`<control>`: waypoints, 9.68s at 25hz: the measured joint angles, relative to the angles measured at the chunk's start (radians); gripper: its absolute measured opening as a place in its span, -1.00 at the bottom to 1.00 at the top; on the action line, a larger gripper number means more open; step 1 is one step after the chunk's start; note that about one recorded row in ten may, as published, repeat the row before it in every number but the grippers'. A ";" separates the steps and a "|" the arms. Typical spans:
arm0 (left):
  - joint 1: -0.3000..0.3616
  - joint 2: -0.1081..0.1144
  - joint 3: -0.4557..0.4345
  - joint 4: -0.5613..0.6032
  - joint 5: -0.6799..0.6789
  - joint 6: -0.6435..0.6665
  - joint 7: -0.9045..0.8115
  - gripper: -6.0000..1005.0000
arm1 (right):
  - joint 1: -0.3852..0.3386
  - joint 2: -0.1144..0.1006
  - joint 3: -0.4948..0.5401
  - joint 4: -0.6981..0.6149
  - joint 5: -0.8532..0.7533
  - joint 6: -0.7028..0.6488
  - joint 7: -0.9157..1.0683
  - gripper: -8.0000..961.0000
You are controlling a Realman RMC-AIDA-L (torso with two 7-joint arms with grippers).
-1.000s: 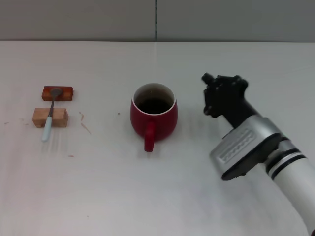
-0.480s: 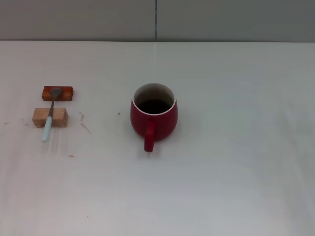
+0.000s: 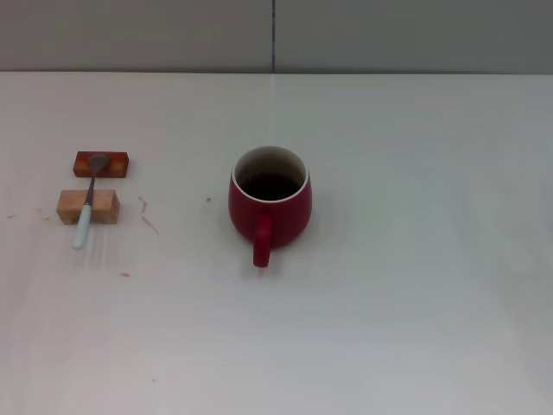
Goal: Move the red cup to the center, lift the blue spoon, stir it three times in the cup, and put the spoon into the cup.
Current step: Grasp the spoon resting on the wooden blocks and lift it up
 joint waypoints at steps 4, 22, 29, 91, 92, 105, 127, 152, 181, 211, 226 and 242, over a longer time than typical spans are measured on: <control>0.034 0.000 0.049 -0.013 0.000 0.014 -0.005 0.65 | 0.017 -0.006 0.000 -0.010 0.013 0.004 -0.036 0.17; 0.188 -0.007 0.332 -0.439 0.000 0.383 0.621 0.65 | 0.103 -0.048 -0.001 -0.035 0.078 0.156 -0.130 0.35; 0.184 -0.005 0.334 -0.606 0.025 0.396 0.780 0.65 | 0.116 -0.061 -0.010 -0.036 0.077 0.165 -0.131 0.35; 0.078 -0.010 0.181 -0.647 0.026 0.033 0.831 0.65 | 0.105 -0.055 -0.010 -0.032 0.075 0.183 -0.172 0.35; 0.077 -0.010 0.178 -0.647 0.026 0.030 0.831 0.65 | 0.105 -0.055 -0.010 -0.032 0.075 0.183 -0.172 0.35; 0.067 -0.010 0.161 -0.637 0.026 0.018 0.829 0.65 | 0.106 -0.055 -0.011 -0.030 0.075 0.183 -0.172 0.35; 0.069 -0.013 0.167 -0.640 0.026 -0.002 0.827 0.33 | 0.093 -0.048 -0.012 -0.029 0.075 0.157 -0.172 0.35; 0.078 -0.013 0.145 -0.637 0.054 0.005 0.827 0.00 | 0.081 -0.040 -0.012 -0.032 0.074 0.145 -0.173 0.35; 0.068 -0.014 0.133 -0.634 0.054 -0.002 0.827 -0.25 | 0.078 -0.041 -0.012 -0.034 0.073 0.143 -0.180 0.35; 0.068 -0.015 0.121 -0.636 0.054 -0.012 0.829 -0.49 | 0.075 -0.044 -0.012 -0.035 0.068 0.144 -0.180 0.35; 0.068 -0.015 0.121 -0.636 0.054 -0.012 0.834 -0.61 | 0.072 -0.042 -0.012 -0.035 0.070 0.133 -0.180 0.35; 0.068 -0.015 0.121 -0.636 0.054 -0.012 0.831 -0.66 | 0.069 -0.041 -0.012 -0.035 0.073 0.121 -0.179 0.35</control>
